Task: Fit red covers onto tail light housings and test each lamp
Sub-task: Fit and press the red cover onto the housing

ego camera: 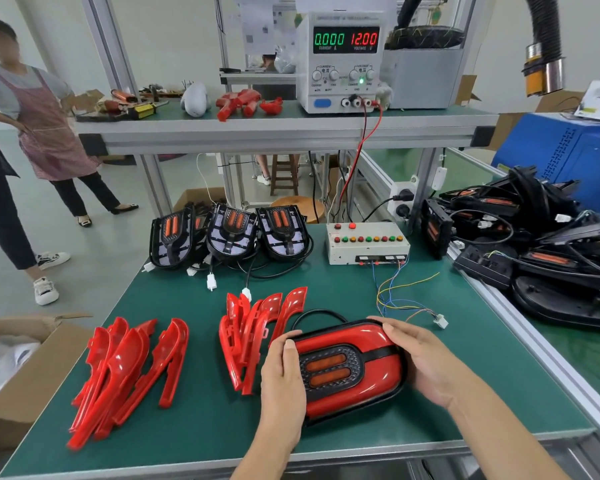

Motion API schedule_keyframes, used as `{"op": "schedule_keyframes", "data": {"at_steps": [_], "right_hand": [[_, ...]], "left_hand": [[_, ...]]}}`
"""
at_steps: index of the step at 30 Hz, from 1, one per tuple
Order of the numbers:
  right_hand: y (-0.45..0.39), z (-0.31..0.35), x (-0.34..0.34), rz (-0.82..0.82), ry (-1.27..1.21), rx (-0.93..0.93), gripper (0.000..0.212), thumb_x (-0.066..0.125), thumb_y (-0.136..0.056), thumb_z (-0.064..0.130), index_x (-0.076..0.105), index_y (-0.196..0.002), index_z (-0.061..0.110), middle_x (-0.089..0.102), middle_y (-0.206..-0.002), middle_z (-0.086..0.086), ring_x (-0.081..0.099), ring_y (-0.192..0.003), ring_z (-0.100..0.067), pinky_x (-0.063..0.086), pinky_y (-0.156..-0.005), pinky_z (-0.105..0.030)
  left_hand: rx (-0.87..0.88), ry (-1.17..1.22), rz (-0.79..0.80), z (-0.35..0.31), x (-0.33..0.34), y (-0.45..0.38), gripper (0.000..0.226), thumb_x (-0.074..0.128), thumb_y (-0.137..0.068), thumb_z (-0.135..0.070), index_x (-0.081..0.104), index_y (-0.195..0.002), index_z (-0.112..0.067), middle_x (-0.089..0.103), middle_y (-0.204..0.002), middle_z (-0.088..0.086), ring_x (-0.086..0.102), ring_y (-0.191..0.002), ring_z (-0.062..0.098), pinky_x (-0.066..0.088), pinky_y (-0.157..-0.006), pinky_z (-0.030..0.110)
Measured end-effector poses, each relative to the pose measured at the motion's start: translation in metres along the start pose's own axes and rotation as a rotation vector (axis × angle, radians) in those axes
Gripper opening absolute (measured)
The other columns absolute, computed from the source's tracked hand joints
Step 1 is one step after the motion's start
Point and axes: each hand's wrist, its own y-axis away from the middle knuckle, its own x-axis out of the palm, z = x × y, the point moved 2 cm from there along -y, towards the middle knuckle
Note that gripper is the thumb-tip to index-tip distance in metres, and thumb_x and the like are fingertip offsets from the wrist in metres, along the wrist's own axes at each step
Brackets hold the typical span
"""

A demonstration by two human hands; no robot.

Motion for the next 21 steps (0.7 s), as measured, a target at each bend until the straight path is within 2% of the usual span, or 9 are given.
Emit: {"op": "schedule_keyframes", "data": {"at_steps": [3,5,7,9,13,16,21], "right_hand": [[-0.001,-0.003,0.002,-0.043,-0.023,-0.023,0.031,0.066,-0.086,0.03,0.079,-0.108,0.012,0.074,-0.114,-0.021,0.075,-0.093,-0.028,0.062,-0.076,-0.037],[-0.001,-0.005,0.003,-0.065,-0.048,-0.021,0.035,0.067,-0.086,0.033,0.079,-0.106,0.007,0.073,-0.113,-0.025,0.074,-0.09,-0.032,0.063,-0.078,-0.042],[-0.001,-0.008,0.005,-0.078,-0.089,0.005,0.038,0.066,-0.086,0.035,0.079,-0.106,0.006,0.072,-0.114,-0.026,0.074,-0.092,-0.035,0.063,-0.079,-0.044],[-0.001,-0.01,0.006,-0.072,-0.146,0.062,0.039,0.064,-0.089,0.037,0.079,-0.108,0.006,0.073,-0.115,-0.023,0.074,-0.097,-0.035,0.063,-0.075,-0.043],[-0.003,-0.012,0.009,-0.05,-0.207,0.163,0.04,0.068,-0.083,0.031,0.078,-0.111,0.004,0.073,-0.116,-0.023,0.075,-0.092,-0.034,0.063,-0.07,-0.044],[-0.005,-0.012,0.01,-0.047,-0.224,0.209,0.034,0.072,-0.08,0.028,0.08,-0.105,0.006,0.073,-0.114,-0.023,0.075,-0.089,-0.034,0.063,-0.072,-0.047],[-0.007,-0.013,0.011,-0.079,-0.217,0.243,0.034,0.073,-0.081,0.027,0.076,-0.109,0.008,0.073,-0.115,-0.023,0.075,-0.089,-0.036,0.062,-0.076,-0.05]], "left_hand": [[0.0,-0.015,0.033,0.001,0.0,0.002,0.033,0.038,-0.11,-0.032,0.068,-0.11,-0.046,0.071,-0.095,-0.01,0.067,-0.095,0.018,0.057,-0.092,0.042],[-0.051,0.05,0.062,0.003,0.001,0.002,0.033,0.038,-0.111,-0.032,0.069,-0.112,-0.043,0.074,-0.103,-0.007,0.07,-0.102,0.018,0.057,-0.095,0.048],[-0.113,0.161,0.086,0.005,0.003,0.0,0.033,0.038,-0.112,-0.03,0.07,-0.114,-0.035,0.074,-0.114,0.007,0.07,-0.11,0.03,0.056,-0.096,0.057],[-0.138,0.227,0.087,0.005,0.004,-0.001,0.032,0.037,-0.112,-0.029,0.069,-0.116,-0.03,0.073,-0.118,0.015,0.069,-0.113,0.038,0.054,-0.097,0.06],[-0.177,0.325,0.076,0.005,0.003,-0.001,0.032,0.036,-0.112,-0.028,0.069,-0.115,-0.028,0.074,-0.113,0.016,0.074,-0.102,0.038,0.062,-0.079,0.051],[-0.195,0.383,0.096,0.002,0.003,-0.001,0.032,0.034,-0.113,-0.028,0.066,-0.115,-0.026,0.074,-0.112,0.018,0.074,-0.099,0.04,0.062,-0.075,0.052],[-0.228,0.429,0.141,-0.005,0.002,0.002,0.033,0.032,-0.113,-0.029,0.065,-0.114,-0.025,0.073,-0.112,0.023,0.073,-0.098,0.044,0.061,-0.073,0.052]]}}
